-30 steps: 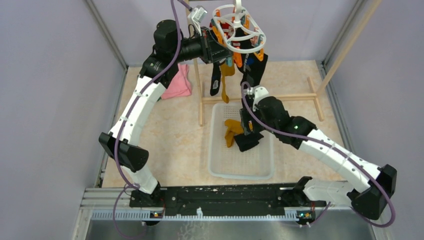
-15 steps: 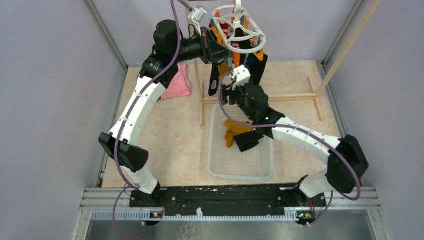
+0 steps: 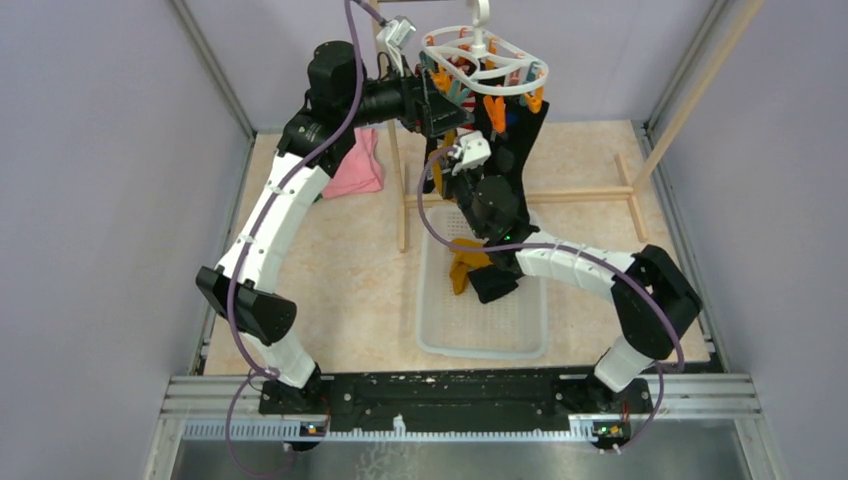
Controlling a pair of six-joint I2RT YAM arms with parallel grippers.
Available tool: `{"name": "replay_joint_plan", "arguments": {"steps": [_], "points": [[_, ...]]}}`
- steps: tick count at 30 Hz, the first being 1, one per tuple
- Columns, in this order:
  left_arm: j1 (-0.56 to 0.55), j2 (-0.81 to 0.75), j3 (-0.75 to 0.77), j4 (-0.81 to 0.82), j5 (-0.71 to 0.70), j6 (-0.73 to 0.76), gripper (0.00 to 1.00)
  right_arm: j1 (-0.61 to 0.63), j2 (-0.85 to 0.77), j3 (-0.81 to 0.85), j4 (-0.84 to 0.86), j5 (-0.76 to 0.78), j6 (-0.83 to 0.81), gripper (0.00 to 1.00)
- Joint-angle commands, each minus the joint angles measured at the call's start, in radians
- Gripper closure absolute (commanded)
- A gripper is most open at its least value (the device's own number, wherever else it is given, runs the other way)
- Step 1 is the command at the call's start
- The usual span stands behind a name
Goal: Remove the socks clipped to the hanger
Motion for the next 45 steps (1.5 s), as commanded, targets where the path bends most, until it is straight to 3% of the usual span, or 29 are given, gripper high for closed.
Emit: {"name": "replay_joint_plan", "arguments": {"steps": [1, 9, 16, 24, 31, 36, 41, 45], "points": [[0.004, -0.064, 0.028, -0.14, -0.038, 0.14, 0.02, 0.015, -0.171, -0.104, 0.061, -0.004, 0.101, 1.0], [0.029, -0.157, -0.064, -0.286, -0.022, 0.288, 0.01, 0.003, -0.444, -0.217, -0.137, -0.049, 0.264, 1.0], [0.039, -0.187, -0.075, -0.402, -0.051, 0.38, 0.01, -0.131, -0.68, -0.254, -0.349, -0.143, 0.42, 1.0], [0.053, -0.231, -0.151, -0.364, -0.083, 0.375, 0.01, -0.249, -0.86, -0.231, -0.549, -0.15, 0.431, 1.0], [0.053, -0.24, -0.14, -0.348, -0.105, 0.382, 0.01, -0.371, -0.899, -0.154, -0.635, -0.234, 0.505, 1.0], [0.053, -0.238, -0.12, -0.356, -0.141, 0.406, 0.01, -0.47, -0.82, -0.042, -0.67, -0.371, 0.616, 1.0], [0.053, -0.256, -0.129, -0.356, -0.161, 0.415, 0.01, -0.678, -0.738, -0.024, -0.619, -0.611, 0.776, 1.0], [0.053, -0.271, -0.172, -0.28, -0.09, 0.358, 0.01, -0.65, -0.707, -0.089, -0.556, -0.743, 0.772, 1.0]]}}
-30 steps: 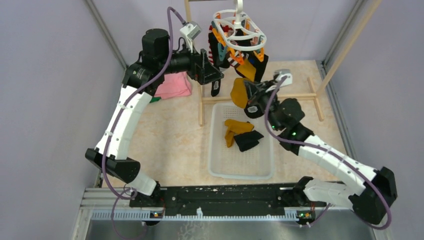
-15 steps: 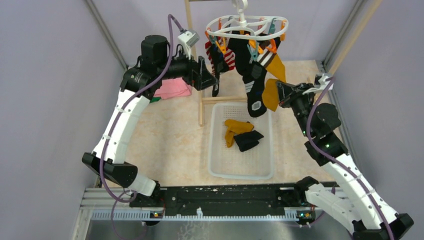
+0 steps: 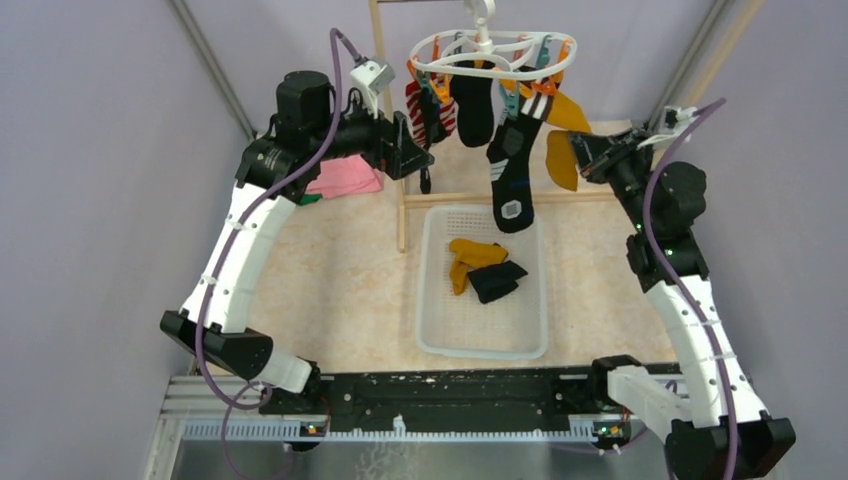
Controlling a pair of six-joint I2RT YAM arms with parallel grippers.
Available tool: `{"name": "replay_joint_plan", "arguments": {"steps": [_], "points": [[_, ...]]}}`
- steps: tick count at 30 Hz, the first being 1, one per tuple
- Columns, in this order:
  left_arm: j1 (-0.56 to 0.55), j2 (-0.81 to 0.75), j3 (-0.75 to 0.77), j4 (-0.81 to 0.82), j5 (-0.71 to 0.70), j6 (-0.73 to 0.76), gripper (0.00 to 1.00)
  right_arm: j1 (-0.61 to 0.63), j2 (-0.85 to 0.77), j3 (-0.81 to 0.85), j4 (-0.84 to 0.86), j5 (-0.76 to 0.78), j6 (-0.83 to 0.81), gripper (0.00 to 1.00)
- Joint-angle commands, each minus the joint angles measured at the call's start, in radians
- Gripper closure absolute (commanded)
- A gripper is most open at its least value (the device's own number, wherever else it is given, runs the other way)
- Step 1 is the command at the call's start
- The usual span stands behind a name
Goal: Remove the socks clipped to the hanger
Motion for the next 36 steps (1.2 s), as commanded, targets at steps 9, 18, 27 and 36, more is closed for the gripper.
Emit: {"name": "replay_joint_plan", "arguments": {"steps": [9, 18, 27, 36], "points": [[0.001, 0.08, 0.067, 0.22, 0.158, -0.202, 0.03, 0.312, -0.013, -0.124, -0.005, -0.012, -0.087, 1.0], [-0.001, 0.137, 0.111, 0.351, 0.154, -0.293, 0.08, 0.428, 0.085, -0.129, 0.074, 0.018, -0.117, 1.0], [-0.01, 0.166, 0.131, 0.371, 0.126, -0.301, 0.11, 0.557, 0.228, -0.063, 0.114, 0.091, -0.188, 1.0], [-0.019, 0.183, 0.143, 0.367, 0.071, -0.268, 0.16, 0.596, 0.276, -0.037, 0.142, 0.153, -0.206, 1.0]]}}
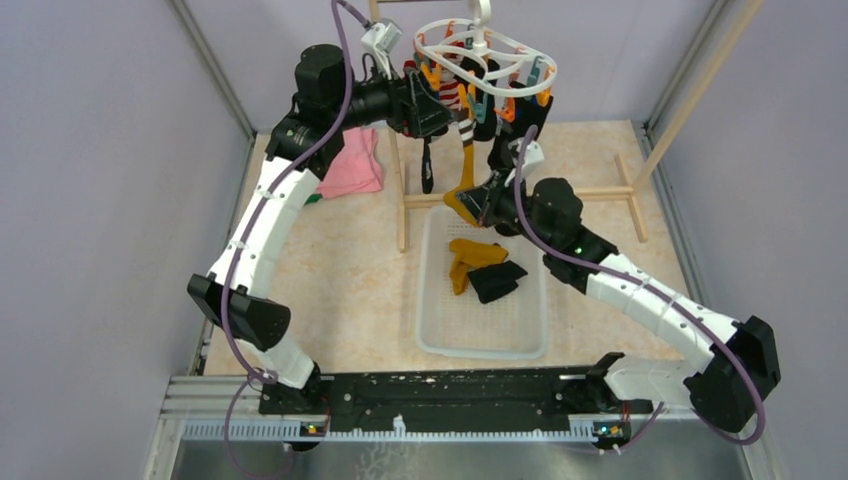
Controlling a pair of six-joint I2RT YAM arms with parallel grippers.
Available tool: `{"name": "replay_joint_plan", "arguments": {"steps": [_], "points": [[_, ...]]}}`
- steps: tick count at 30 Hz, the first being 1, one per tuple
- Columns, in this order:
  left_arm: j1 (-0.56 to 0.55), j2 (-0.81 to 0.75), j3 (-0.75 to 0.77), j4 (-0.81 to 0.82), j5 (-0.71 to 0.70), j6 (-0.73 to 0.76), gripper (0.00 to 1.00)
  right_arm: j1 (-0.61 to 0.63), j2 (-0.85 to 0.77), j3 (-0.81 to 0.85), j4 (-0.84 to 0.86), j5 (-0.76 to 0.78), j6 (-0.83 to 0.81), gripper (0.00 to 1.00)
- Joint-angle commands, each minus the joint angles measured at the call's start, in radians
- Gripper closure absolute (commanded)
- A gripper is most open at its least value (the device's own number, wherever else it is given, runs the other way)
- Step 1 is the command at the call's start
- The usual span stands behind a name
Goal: Remove the socks clipped to the hanger
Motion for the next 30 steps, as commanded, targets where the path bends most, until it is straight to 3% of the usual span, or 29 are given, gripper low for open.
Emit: {"name": "replay_joint_plan", "arguments": {"steps": [1, 16, 30], "points": [[-0.016, 0.022, 0.046, 0.045, -0.014, 0.015, 0.15, 0.034, 0.033, 0.065, 0.055, 0.045, -0.031, 1.0], [-0.054, 0.03, 0.062, -0.007, -0.1, 0.108, 0.21, 0.089, 0.107, 0.1, 0.094, 0.092, -0.02, 1.0], [-0.068, -0.018, -0.079, -0.014, -0.088, 0.137, 0.25, 0.09, 0.099, 0.106, 0.094, 0.086, -0.012, 1.0]]}}
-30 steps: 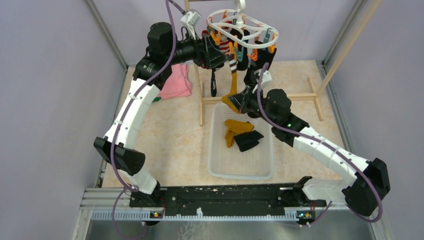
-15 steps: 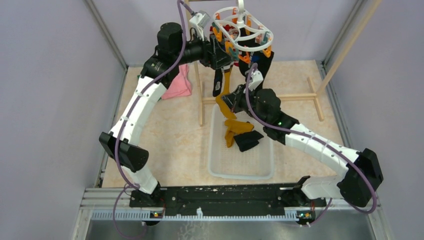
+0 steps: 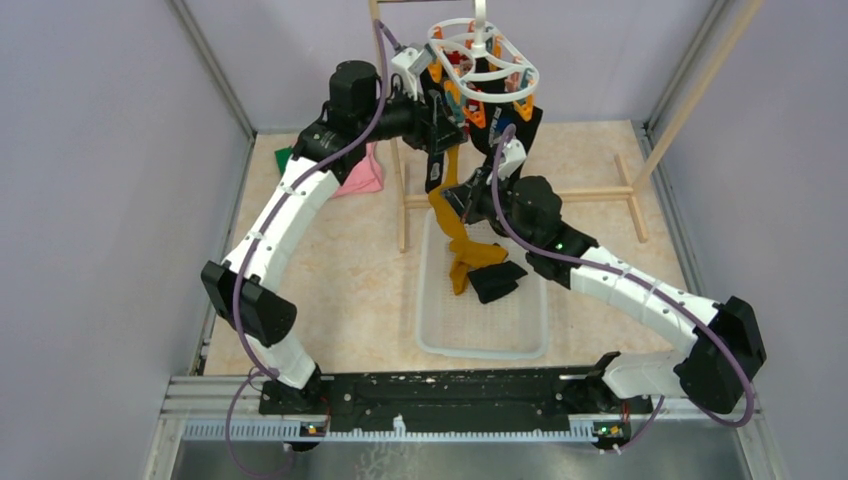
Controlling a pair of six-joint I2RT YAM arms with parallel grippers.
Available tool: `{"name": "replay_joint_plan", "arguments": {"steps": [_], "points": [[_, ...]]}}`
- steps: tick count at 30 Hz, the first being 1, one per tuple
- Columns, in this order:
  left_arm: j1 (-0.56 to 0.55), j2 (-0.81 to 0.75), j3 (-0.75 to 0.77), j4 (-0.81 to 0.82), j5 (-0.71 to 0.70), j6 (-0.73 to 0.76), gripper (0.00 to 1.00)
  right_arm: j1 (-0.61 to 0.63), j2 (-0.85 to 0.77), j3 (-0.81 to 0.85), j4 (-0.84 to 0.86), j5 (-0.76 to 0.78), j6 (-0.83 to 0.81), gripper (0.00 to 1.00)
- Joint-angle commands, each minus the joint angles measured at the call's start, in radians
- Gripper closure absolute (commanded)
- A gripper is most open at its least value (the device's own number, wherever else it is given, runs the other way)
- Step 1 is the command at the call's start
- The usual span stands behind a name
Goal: Remove the socks clipped to the hanger
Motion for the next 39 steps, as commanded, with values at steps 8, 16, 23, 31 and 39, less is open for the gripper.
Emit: {"name": "replay_joint_plan", "arguments": {"steps": [8, 16, 23, 31, 39], "points": [[-0.005, -0.053, 0.008, 0.04, -0.028, 0.026, 0.37, 0.015, -0.02, 0.017, 0.058, -0.017, 0.027, 1.0], [-0.004, -0.008, 0.086, 0.087, -0.016, -0.045, 0.38, 0.015, -0.027, -0.003, 0.059, -0.031, 0.044, 1.0], [-0.004, 0.026, 0.108, 0.112, -0.031, -0.096, 0.38, 0.015, -0.033, -0.015, 0.076, -0.031, 0.058, 1.0], [-0.004, 0.041, 0.127, 0.116, -0.045, -0.098, 0.4, 0.015, -0.035, -0.012, 0.076, -0.064, 0.06, 1.0], [-0.004, 0.008, 0.066, 0.094, -0.042, -0.056, 0.4, 0.015, -0.043, -0.023, 0.078, -0.057, 0.064, 1.0]]}}
